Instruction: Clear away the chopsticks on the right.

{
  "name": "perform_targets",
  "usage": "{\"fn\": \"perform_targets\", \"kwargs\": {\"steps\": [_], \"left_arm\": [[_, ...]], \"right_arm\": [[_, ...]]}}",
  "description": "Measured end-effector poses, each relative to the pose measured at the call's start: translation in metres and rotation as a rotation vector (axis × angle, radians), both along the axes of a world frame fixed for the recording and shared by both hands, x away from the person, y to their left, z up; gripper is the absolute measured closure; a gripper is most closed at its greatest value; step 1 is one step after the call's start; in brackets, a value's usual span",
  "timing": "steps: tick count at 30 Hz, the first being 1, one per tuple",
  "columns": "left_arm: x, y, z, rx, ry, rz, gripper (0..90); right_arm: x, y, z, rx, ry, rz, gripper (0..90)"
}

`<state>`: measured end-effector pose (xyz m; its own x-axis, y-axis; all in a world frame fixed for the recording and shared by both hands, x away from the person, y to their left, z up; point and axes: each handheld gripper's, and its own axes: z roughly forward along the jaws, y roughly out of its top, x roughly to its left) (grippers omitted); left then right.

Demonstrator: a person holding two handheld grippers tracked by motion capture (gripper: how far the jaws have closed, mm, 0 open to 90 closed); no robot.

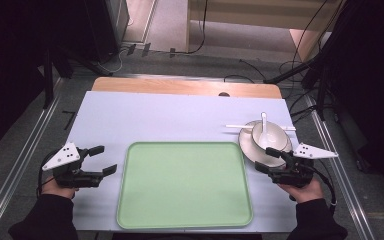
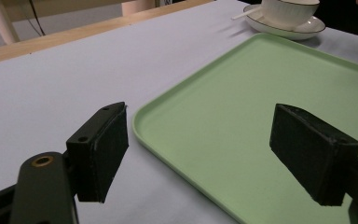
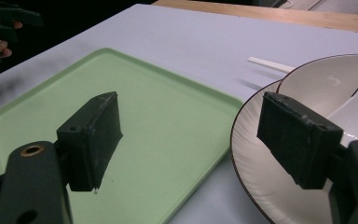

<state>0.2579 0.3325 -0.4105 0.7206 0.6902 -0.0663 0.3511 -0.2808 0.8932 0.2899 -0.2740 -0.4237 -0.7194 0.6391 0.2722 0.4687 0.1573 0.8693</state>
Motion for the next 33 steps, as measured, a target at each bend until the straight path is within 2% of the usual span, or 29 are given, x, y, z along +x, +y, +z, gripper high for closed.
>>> {"fn": "perform_targets", "kwargs": {"steps": [8, 13, 17, 29, 33], "left_arm": [[0.0011, 0.0003, -0.0008, 0.005, 0.011, 0.006, 19.2], [0.0007, 0.0009, -0.0013, 0.016, 0.013, 0.005, 19.1], [0.0003, 0.001, -0.001, 0.016, 0.013, 0.002, 19.1], [0.0013, 0.0014, -0.0015, 0.019, 0.021, 0.006, 19.0], [0.0015, 0.0013, -0.0016, 0.024, 0.023, 0.007, 19.0]], "right_arm": [[0.0008, -0.0001, -0.0009, 0.005, 0.002, -0.003, 21.8], [0.0019, -0.0006, -0.0019, 0.006, 0.02, 0.004, 27.8], [0.0027, 0.0, -0.0023, -0.007, 0.034, 0.009, 28.1], [0.0033, 0.0011, -0.0016, 0.004, 0.058, 0.028, 29.3], [0.0023, 0.0019, -0.001, -0.018, 0.058, 0.03, 28.0]]}}
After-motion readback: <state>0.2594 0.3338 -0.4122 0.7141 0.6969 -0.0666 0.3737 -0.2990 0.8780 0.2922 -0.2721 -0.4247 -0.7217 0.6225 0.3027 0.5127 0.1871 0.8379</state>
